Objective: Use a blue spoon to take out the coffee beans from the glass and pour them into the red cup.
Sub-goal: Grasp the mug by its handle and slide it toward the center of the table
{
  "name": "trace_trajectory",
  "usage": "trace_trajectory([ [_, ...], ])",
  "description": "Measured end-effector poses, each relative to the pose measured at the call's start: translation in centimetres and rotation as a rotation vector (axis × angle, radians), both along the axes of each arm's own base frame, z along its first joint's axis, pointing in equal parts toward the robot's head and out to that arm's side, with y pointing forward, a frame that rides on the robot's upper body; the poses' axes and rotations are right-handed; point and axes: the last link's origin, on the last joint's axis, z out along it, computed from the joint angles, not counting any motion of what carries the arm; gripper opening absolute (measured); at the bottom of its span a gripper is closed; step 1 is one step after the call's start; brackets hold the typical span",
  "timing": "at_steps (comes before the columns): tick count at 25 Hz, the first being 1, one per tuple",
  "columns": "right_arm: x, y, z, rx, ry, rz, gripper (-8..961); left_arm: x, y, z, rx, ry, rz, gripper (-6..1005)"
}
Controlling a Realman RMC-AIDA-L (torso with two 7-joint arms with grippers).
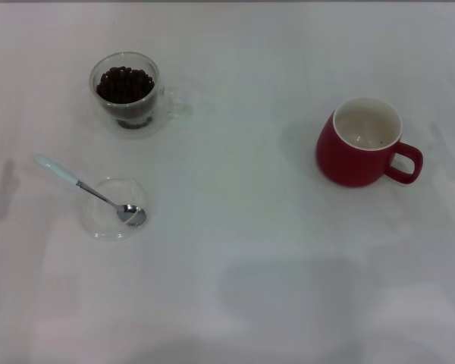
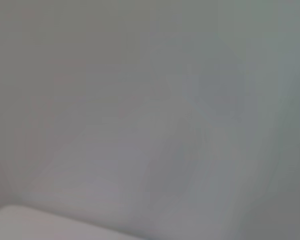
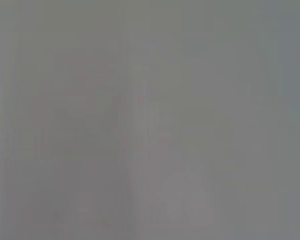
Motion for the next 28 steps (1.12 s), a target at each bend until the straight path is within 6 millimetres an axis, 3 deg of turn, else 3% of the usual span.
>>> trace_trajectory([
  [10,1.3,-2.5,0.2,0.004,-0.015,-0.057,856,0.6,-0.3,-1.3,-0.045,-0.028,-0.01,847],
  [19,1.0,-5.5,-2.0,-0.129,-0.016,-0.03,857,1.0,0.2,-1.3,-0.039,-0.036,-0.022,836],
  [28,0.4,-3.6,-4.8,-0.313,-0.06,-0.003,857,1.5,0.8,-1.5,-0.045,-0.042,-0.041,836],
])
